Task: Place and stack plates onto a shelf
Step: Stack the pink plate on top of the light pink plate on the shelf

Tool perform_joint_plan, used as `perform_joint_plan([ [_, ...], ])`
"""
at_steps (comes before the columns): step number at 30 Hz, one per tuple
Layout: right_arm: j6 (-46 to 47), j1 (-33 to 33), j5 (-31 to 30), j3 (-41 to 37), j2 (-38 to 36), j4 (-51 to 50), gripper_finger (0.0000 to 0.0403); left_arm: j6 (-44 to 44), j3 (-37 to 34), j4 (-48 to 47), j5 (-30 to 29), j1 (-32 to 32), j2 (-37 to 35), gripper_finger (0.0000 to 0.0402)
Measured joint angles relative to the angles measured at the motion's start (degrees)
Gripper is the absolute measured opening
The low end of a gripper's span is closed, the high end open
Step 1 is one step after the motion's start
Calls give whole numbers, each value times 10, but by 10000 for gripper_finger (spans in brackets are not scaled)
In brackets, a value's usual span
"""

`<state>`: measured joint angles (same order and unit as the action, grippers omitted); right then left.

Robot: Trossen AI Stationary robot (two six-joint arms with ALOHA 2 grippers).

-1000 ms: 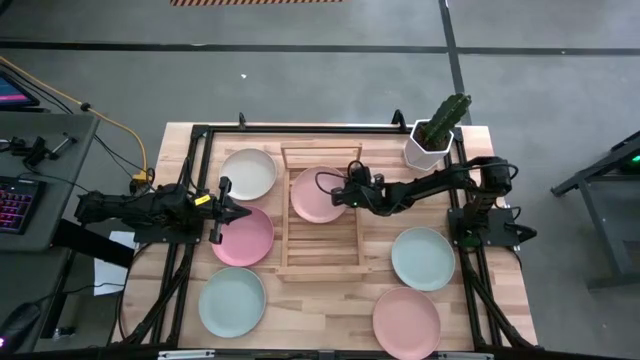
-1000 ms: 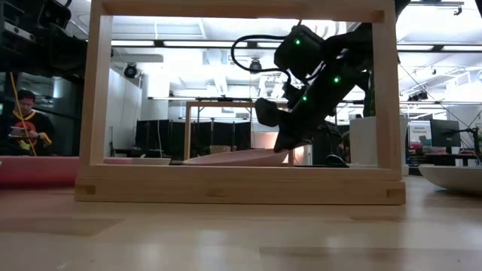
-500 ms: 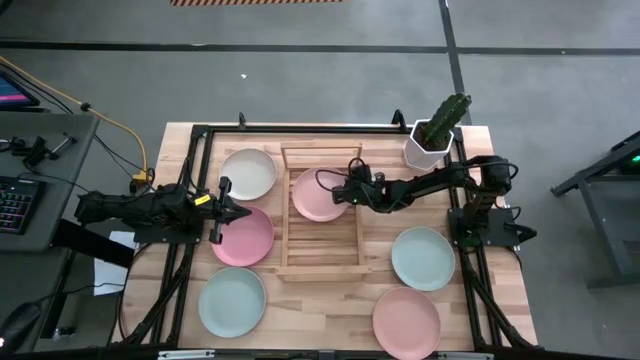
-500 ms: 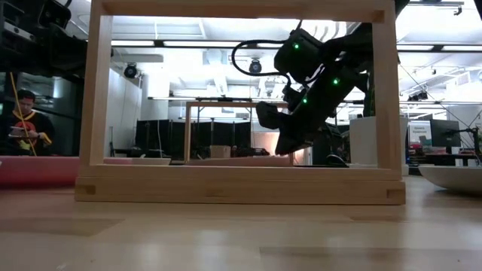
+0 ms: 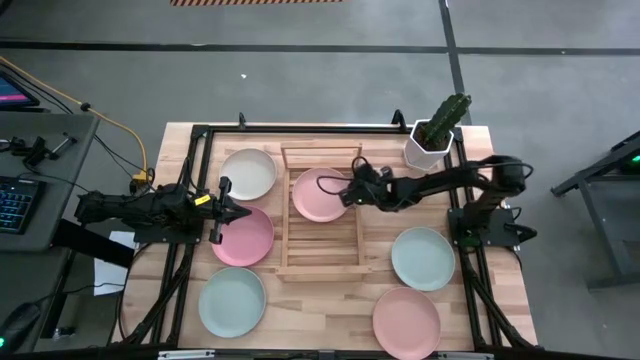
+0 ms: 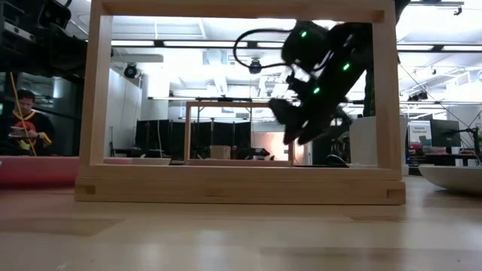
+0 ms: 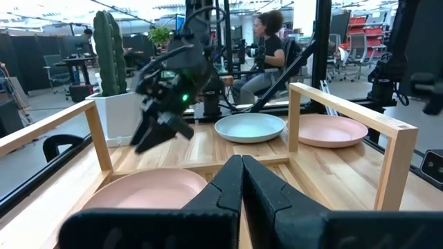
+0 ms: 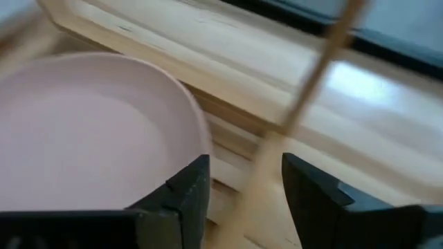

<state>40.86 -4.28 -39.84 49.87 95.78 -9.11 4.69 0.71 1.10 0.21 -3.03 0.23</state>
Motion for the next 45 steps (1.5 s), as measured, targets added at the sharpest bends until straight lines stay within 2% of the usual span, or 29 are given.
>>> perform_joint_plan([
  [3,29,26,-34,-1,-47,-125,163,0,0,0,0,0,0,1],
  [6,106,68,-84,-13,-94,-240,161,0,0,0,0,0,0,1],
  [8,163,104,-112,-39,-125,-282,161,0,0,0,0,0,0,1],
  [12,246,171,-136,-115,-192,-282,161,0,0,0,0,0,0,1],
  [15,260,208,-137,-163,-238,-223,161,0,0,0,0,0,0,1],
  [18,172,232,-137,-197,-276,-97,161,0,0,0,0,0,0,1],
  [22,-28,238,-113,-212,-301,104,161,0,0,0,0,0,0,1],
  [27,-263,222,-4,-205,-302,285,161,0,0,0,0,0,0,1],
  [30,-352,209,45,-199,-302,331,161,0,0,0,0,0,0,1],
  [34,-398,192,54,-191,-302,343,161,0,0,1,0,0,0,1],
  [38,-384,179,44,-189,-302,341,161,-4,0,8,0,0,0,1],
  [42,-357,177,44,-189,-302,340,161,-53,0,9,0,0,0,1],
  [45,-358,177,44,-189,-302,339,161,-71,0,56,-16,0,3,1],
])
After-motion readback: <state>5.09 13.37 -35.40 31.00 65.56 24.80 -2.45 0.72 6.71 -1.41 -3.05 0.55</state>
